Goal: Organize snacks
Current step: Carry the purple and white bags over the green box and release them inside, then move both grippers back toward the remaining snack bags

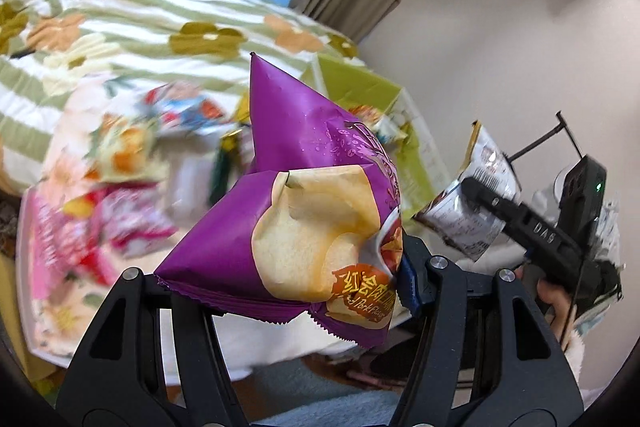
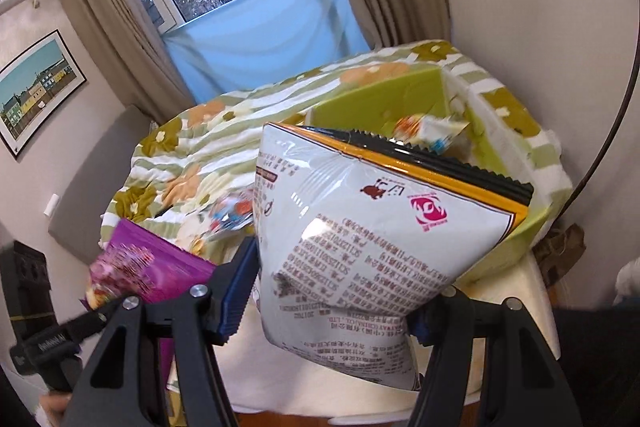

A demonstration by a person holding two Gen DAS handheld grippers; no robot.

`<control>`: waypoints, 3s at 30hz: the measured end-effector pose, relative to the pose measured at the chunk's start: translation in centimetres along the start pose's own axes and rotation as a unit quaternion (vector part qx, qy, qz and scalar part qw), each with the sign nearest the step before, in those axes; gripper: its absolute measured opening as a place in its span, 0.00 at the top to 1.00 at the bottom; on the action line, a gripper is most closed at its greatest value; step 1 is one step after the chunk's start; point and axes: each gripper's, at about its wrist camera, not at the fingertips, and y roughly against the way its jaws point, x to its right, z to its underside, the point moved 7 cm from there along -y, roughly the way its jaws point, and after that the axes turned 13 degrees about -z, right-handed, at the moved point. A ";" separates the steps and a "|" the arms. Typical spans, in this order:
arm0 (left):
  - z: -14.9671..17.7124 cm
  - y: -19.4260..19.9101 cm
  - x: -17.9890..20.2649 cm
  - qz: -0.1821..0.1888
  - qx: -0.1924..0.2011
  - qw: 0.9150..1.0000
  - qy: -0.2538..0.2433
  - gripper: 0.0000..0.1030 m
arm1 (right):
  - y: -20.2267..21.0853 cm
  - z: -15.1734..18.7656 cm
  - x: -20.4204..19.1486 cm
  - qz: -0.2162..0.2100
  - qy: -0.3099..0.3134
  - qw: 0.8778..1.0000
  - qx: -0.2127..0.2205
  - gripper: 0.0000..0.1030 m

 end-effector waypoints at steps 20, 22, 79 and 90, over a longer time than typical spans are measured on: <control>-3.4 -16.7 15.4 -0.084 -0.038 0.995 -0.042 0.01 | -0.6 -7.4 14.8 -0.005 -0.003 0.999 -0.046 0.42; -3.0 -16.6 15.5 -0.098 -0.032 0.994 -0.040 0.01 | -1.0 -7.6 15.5 -0.008 -0.003 0.999 -0.053 0.42; 0.2 -2.8 8.4 -0.271 0.060 0.959 -0.051 0.01 | -1.2 -5.6 6.8 -0.050 0.124 0.988 -0.082 0.00; 1.3 5.5 -5.0 -0.290 0.066 0.955 0.011 0.01 | -4.6 -2.7 -5.0 -0.094 0.153 0.981 -0.079 0.00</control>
